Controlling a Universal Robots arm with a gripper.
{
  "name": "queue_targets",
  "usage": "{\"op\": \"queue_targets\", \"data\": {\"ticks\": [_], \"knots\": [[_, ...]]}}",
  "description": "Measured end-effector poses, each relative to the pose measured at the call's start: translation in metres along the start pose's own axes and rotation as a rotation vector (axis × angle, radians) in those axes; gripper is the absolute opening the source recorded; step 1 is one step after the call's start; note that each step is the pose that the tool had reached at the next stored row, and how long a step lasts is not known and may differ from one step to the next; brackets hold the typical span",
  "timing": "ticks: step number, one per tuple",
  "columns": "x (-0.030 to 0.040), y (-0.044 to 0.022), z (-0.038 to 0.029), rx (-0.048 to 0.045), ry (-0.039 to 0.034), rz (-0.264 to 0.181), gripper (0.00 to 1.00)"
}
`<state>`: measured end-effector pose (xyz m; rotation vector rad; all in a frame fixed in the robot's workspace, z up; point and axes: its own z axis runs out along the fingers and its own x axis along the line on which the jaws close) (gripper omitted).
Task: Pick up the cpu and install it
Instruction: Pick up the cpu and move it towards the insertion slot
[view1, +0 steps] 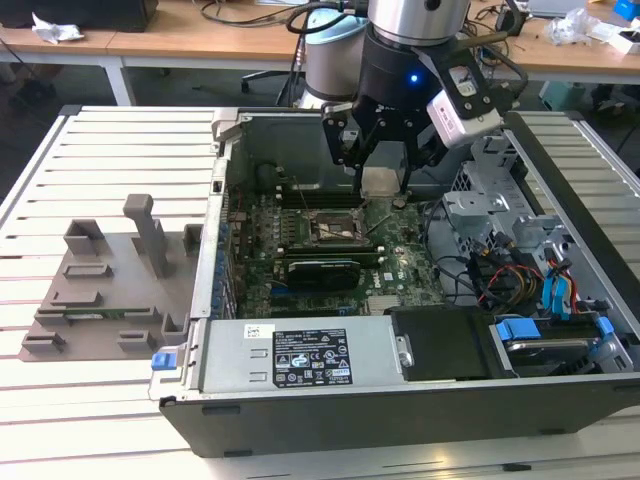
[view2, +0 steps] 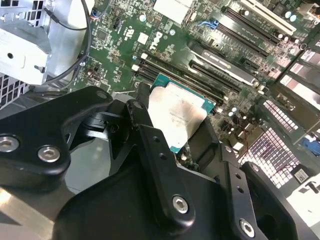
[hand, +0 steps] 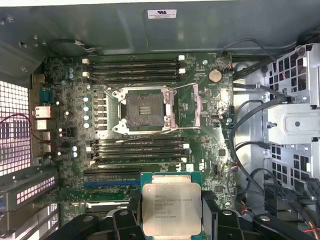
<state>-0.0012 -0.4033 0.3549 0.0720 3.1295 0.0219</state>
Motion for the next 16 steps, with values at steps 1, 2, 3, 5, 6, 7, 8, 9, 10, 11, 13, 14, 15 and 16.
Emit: {"op": "queue_targets", "data": {"ticks": [1,2,3,5,6,7,8,9,10,11,13,14,15,16], "knots": [[0.0,0.0,0.0006,0.0,0.0,0.0,0.55],[0.0,0.0001,0.0016,0.0,0.0,0.0,0.55],[0.0,0.0002,0.0031,0.0001,0.0,0.0,0.55],[0.0001,0.0004,0.0048,0.0,0.0,0.0,0.55],[0.0001,0.0005,0.0061,0.0,0.0,0.0,0.55],[0.0001,0.0006,0.0071,0.0,0.0,0.0,0.55],[0.0001,0.0006,0.0077,0.0,0.0,0.0,0.55],[0.0001,0.0007,0.0084,-0.0001,0.0,0.0,0.55],[0.0001,0.0007,0.0093,0.0,0.0,0.0,0.55],[0.0001,0.0008,0.01,0.0,0.0,0.0,0.55],[0.0002,0.001,0.0129,0.0,0.0,0.0,0.55],[0.0002,0.001,0.0141,0.0001,0.0,0.0,0.55],[0.0002,0.0011,0.0156,0.0,0.0,0.0,0.55],[0.0002,0.0011,0.0164,0.0,0.0,0.0,0.55]]}}
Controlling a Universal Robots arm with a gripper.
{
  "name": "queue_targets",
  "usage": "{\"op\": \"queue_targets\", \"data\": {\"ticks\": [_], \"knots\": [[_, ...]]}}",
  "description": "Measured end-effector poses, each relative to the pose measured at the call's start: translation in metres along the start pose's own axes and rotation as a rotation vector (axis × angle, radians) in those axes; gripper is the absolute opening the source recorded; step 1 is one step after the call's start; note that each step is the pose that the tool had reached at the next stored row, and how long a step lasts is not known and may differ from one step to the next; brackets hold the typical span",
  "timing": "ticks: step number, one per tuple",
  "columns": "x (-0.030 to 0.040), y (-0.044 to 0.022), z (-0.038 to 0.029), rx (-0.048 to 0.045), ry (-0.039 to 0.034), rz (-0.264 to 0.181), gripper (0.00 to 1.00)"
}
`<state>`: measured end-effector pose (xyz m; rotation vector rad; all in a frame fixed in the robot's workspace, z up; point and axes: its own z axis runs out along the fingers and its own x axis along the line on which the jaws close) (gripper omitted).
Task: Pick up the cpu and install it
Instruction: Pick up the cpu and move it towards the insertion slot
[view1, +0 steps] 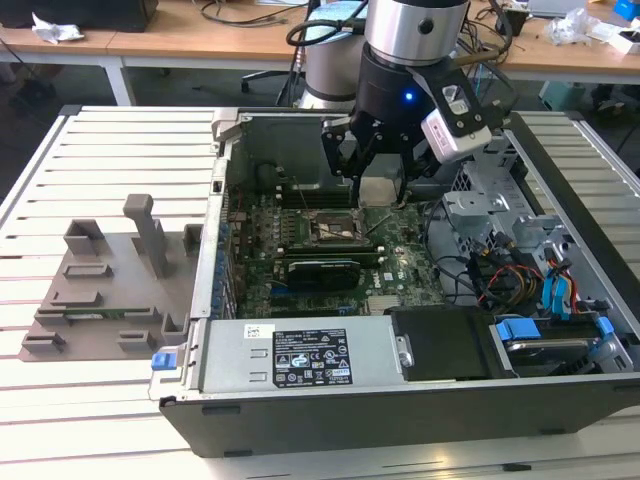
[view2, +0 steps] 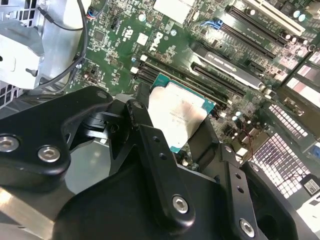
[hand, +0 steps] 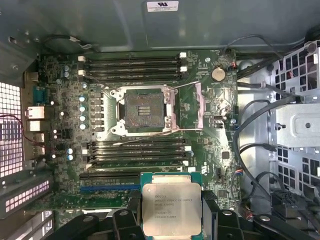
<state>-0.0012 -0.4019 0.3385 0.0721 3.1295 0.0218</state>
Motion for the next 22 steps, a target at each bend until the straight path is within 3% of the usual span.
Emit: {"op": "queue_targets", "data": {"ticks": [12,20,22], "knots": [[0.0001,0.0006,0.0091,0.0,0.0,0.0,0.55],[0.0003,0.0009,0.0201,0.0001,0.0001,0.0,0.55],[0.0024,0.0036,0.0229,0.0,-0.0001,0.0,0.55]]}}
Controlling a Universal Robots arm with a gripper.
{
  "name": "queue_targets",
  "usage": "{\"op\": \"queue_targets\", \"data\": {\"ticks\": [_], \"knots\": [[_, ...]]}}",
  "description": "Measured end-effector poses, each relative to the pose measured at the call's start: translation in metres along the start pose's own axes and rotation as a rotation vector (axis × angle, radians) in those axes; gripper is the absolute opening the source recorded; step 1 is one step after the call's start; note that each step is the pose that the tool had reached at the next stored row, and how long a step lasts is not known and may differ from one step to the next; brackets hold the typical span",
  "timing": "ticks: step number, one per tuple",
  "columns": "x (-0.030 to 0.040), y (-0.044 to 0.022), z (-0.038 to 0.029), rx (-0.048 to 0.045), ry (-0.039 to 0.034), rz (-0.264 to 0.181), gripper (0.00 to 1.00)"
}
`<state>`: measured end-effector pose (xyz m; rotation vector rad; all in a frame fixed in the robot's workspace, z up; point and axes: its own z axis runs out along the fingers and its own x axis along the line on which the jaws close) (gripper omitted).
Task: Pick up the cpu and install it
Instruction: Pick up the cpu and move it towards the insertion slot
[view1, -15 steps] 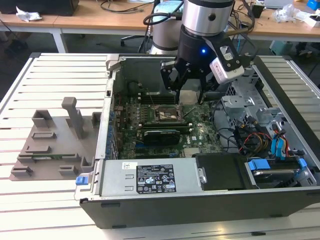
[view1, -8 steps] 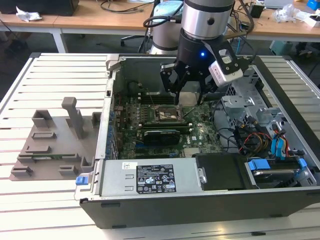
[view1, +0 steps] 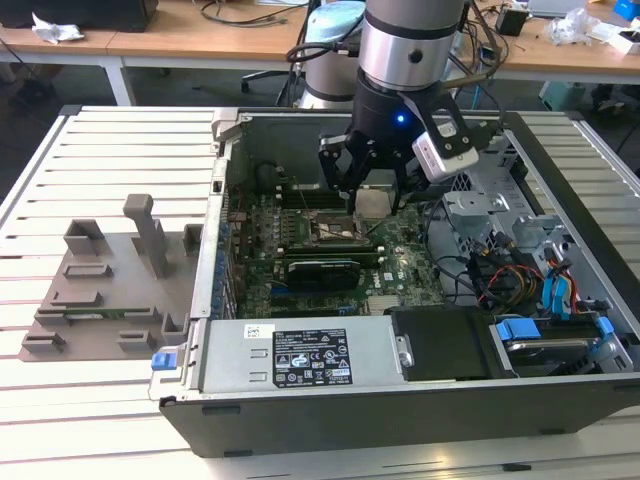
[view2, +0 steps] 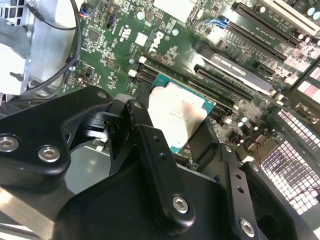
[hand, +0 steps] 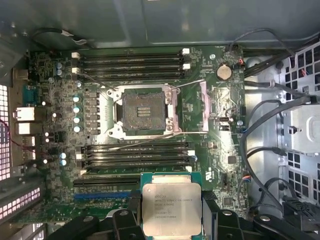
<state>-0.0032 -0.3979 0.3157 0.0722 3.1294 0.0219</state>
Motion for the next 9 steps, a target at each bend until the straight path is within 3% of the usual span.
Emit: {"op": "queue_targets", "data": {"ticks": [9], "knots": [[0.0083,0.0039,0.0041,0.0002,0.0001,0.0,0.55]]}}
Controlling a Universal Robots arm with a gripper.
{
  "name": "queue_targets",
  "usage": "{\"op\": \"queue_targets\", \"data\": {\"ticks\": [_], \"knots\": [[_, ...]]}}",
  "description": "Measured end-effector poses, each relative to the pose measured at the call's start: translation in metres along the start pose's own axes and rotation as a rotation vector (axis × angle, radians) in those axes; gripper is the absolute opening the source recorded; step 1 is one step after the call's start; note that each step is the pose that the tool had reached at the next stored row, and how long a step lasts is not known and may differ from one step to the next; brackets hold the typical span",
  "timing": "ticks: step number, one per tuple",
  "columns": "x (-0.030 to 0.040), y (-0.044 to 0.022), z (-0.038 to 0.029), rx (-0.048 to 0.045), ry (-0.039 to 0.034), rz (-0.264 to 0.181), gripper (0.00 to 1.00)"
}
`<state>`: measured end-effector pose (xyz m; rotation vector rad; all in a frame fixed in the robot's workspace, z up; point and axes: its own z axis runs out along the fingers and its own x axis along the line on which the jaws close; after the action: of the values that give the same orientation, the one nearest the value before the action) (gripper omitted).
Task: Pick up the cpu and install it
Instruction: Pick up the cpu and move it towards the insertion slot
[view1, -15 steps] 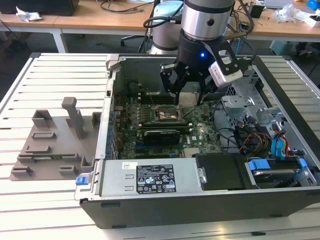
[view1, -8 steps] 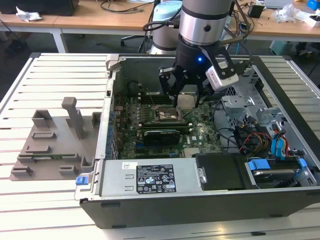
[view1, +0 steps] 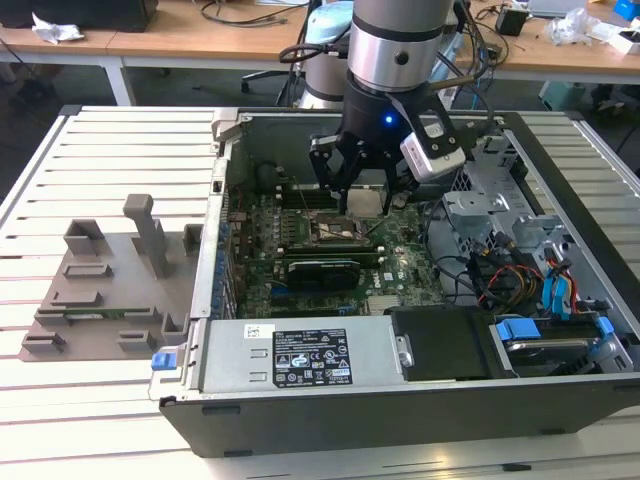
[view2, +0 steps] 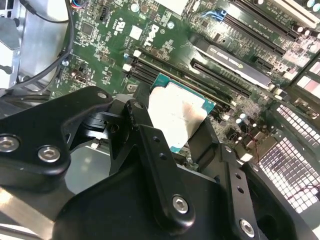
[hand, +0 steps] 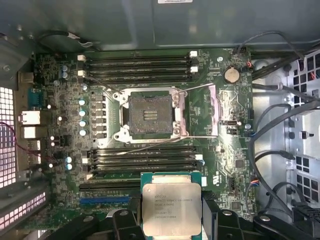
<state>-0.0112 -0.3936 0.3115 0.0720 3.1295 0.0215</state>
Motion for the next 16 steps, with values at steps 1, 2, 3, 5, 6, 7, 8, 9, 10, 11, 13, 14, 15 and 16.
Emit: {"op": "queue_targets", "data": {"ticks": [1,2,3,5,6,7,8,9,10,11,13,14,15,16], "knots": [[0.0002,0.0004,0.0013,-0.0001,0.0,0.0,0.55],[0.0004,0.0013,0.0028,-0.0002,0.0,0.0,0.55],[0.0005,0.0021,0.0034,-0.0003,-0.0001,0.0,0.55],[0.0006,0.0058,0.0054,-0.0003,-0.0001,0.0,0.55],[0.0007,0.0074,0.0062,-0.0001,0.0,0.0,0.55],[0.0009,0.0091,0.0069,0.0,0.0,0.0,0.55],[0.0012,0.0122,0.008,0.0008,-0.0001,0.0,0.55],[0.0016,0.0146,0.0091,0.0018,-0.0001,0.0,0.55],[0.002,0.0168,0.0099,0.0026,-0.0001,0.0,0.55],[0.0024,0.0194,0.0107,0.0044,-0.0002,0.0,0.55],[0.0029,0.0224,0.0117,0.0079,-0.0004,0.0,0.55],[0.0032,0.0249,0.0122,0.0126,-0.0007,0.0,0.55],[0.0033,0.0266,0.0125,0.0172,-0.0008,0.0,0.55],[0.0035,0.0296,0.0128,0.027,-0.0012,0.0,0.55]]}}
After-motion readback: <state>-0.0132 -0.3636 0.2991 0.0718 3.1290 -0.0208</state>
